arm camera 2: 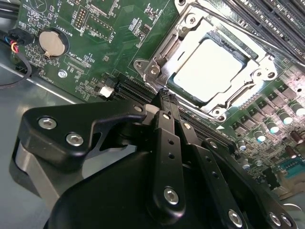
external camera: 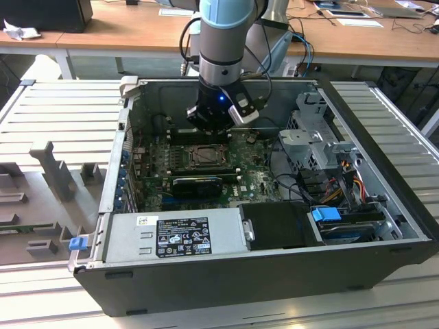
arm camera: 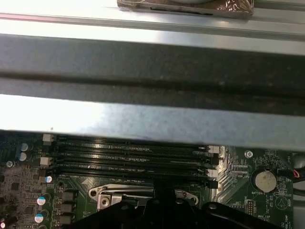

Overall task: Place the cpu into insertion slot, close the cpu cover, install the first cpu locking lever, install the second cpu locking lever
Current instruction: 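Install the first cpu locking lever, then install the second cpu locking lever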

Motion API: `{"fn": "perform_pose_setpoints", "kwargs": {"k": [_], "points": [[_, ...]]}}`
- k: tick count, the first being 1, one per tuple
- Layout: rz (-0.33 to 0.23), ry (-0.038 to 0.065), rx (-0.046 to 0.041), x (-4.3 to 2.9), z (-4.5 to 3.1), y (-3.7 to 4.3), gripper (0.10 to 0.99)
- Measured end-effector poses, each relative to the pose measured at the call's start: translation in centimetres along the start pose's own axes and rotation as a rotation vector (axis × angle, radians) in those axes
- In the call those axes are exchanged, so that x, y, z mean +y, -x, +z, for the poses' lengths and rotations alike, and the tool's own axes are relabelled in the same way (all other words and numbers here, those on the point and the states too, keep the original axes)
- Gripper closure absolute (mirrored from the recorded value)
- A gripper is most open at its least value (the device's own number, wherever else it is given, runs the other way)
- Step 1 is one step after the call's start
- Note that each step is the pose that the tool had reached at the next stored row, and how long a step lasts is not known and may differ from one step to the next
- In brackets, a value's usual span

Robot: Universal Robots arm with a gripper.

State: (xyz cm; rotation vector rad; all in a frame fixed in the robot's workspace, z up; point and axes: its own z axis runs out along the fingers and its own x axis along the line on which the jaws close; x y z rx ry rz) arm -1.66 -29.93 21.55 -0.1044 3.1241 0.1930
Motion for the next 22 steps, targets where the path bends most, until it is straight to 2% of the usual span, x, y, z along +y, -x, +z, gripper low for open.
{"fn": "perform_pose_setpoints", "kwargs": {"k": [5,11,18,22], "points": [[0.000,0.000,0.0000,-0.10,-0.01,-0.01,0.980],[0.000,0.000,0.0000,-0.61,-0.08,-0.04,0.980],[0.000,0.000,-0.0001,-0.60,-0.40,-0.03,0.980],[0.000,0.000,0.0001,-0.87,-0.45,-0.05,0.980]]}}
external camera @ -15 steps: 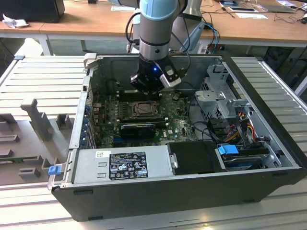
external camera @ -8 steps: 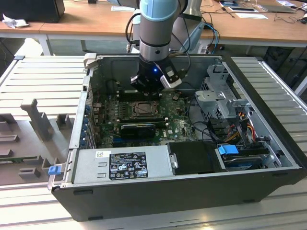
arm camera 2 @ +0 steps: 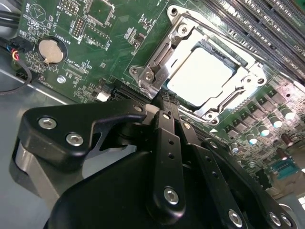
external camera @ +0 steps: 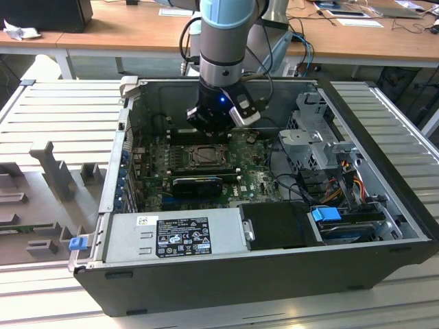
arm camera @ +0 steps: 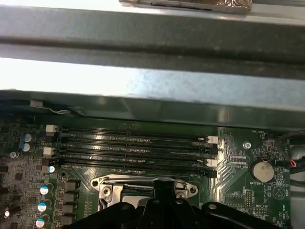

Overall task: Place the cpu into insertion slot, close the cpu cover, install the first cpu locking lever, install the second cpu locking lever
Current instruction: 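Install the second cpu locking lever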

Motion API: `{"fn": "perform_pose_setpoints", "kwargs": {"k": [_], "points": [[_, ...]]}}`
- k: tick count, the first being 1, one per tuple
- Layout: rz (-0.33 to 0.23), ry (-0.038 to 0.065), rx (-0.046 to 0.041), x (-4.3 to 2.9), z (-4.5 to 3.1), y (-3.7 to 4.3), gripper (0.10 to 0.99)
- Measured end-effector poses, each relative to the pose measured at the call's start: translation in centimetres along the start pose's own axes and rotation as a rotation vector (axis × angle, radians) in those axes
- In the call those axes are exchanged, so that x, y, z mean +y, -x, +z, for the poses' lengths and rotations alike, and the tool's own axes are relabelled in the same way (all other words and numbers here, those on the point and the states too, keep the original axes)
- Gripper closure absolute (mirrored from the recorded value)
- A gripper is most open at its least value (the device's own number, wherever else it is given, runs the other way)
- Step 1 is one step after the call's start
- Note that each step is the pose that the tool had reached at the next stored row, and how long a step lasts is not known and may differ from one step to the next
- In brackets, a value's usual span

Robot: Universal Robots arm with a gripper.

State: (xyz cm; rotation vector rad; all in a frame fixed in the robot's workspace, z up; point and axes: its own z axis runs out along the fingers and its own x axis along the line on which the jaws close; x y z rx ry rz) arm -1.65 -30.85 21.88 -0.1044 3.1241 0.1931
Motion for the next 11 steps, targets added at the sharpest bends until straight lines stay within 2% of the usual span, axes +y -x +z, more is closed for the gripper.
{"fn": "perform_pose_setpoints", "kwargs": {"k": [2,5,11], "points": [[0.000,0.000,-0.0001,-0.16,-0.02,-0.01,0.980],[0.000,0.000,0.0000,-1.13,-0.13,-0.07,0.980],[0.000,0.000,0.0000,-1.84,-0.22,-0.12,0.980]]}}
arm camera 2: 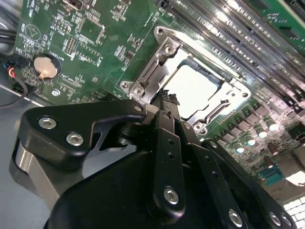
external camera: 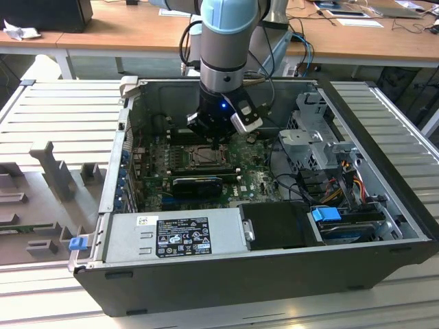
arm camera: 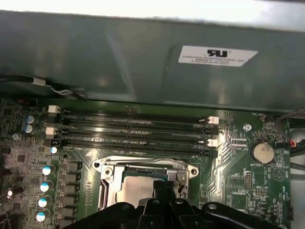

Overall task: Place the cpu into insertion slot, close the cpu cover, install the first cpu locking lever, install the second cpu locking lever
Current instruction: 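Install the second cpu locking lever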

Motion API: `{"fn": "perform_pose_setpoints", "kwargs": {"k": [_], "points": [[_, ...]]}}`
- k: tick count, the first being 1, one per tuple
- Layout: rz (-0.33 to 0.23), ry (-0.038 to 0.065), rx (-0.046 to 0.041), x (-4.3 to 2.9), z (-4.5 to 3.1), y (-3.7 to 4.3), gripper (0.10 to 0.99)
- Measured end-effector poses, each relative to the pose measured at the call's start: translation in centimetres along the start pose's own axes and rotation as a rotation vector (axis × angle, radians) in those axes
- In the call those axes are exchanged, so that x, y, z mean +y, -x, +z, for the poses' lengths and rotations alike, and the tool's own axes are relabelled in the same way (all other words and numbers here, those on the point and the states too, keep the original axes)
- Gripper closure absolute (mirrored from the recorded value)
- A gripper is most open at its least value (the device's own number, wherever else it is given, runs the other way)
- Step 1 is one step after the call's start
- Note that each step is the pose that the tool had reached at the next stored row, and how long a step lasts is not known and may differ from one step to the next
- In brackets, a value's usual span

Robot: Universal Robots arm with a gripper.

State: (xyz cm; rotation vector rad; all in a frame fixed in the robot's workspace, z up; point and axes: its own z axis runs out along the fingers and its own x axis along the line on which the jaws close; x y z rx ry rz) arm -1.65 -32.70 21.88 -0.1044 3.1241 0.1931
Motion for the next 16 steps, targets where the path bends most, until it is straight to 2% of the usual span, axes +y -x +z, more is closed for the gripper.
{"fn": "perform_pose_setpoints", "kwargs": {"k": [5,8,13,16], "points": [[0.000,0.000,0.0001,-0.28,-0.09,-0.02,0.980],[0.000,0.000,-0.0001,-0.22,-0.60,-0.01,0.980],[0.000,0.000,-0.0001,-0.04,-2.06,0.01,0.980],[0.000,0.000,0.0000,-0.18,-2.06,0.00,0.980]]}}
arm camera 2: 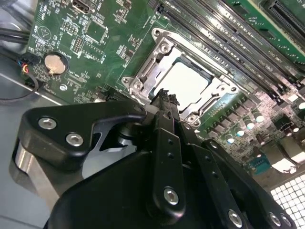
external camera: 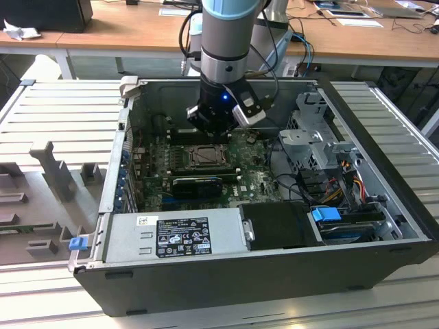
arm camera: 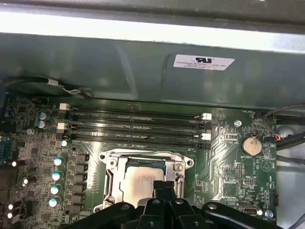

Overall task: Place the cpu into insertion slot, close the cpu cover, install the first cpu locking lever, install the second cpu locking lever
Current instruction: 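Install the second cpu locking lever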

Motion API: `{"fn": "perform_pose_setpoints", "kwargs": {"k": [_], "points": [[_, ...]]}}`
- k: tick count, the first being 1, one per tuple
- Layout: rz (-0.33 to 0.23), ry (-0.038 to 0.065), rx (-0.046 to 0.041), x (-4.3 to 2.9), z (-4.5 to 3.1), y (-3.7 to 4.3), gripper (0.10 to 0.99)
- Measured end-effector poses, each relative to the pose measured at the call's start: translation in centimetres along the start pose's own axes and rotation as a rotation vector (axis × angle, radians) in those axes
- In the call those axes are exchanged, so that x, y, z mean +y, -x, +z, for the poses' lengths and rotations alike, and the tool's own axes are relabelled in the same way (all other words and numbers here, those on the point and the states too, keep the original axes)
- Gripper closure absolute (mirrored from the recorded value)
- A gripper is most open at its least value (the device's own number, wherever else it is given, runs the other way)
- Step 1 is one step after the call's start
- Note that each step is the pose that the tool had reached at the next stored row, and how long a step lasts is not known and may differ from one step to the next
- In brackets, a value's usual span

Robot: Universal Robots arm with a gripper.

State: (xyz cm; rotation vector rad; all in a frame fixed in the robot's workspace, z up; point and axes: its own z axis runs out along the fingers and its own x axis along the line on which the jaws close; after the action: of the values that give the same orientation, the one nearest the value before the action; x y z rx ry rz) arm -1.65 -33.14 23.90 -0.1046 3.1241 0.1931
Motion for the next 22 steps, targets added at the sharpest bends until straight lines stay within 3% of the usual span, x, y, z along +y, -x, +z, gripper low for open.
{"fn": "perform_pose_setpoints", "kwargs": {"k": [6,12,15,18,22], "points": [[0.000,-0.010,0.0023,-0.94,0.00,-0.07,0.980],[0.000,-0.019,0.0048,-2.67,0.01,-0.18,0.980],[0.001,-0.020,0.0059,-3.14,0.01,-0.21,0.980],[0.001,-0.018,0.0142,-3.48,-0.01,-0.19,0.980],[0.002,-0.016,0.0142,-4.01,-0.06,-0.31,0.980]]}}
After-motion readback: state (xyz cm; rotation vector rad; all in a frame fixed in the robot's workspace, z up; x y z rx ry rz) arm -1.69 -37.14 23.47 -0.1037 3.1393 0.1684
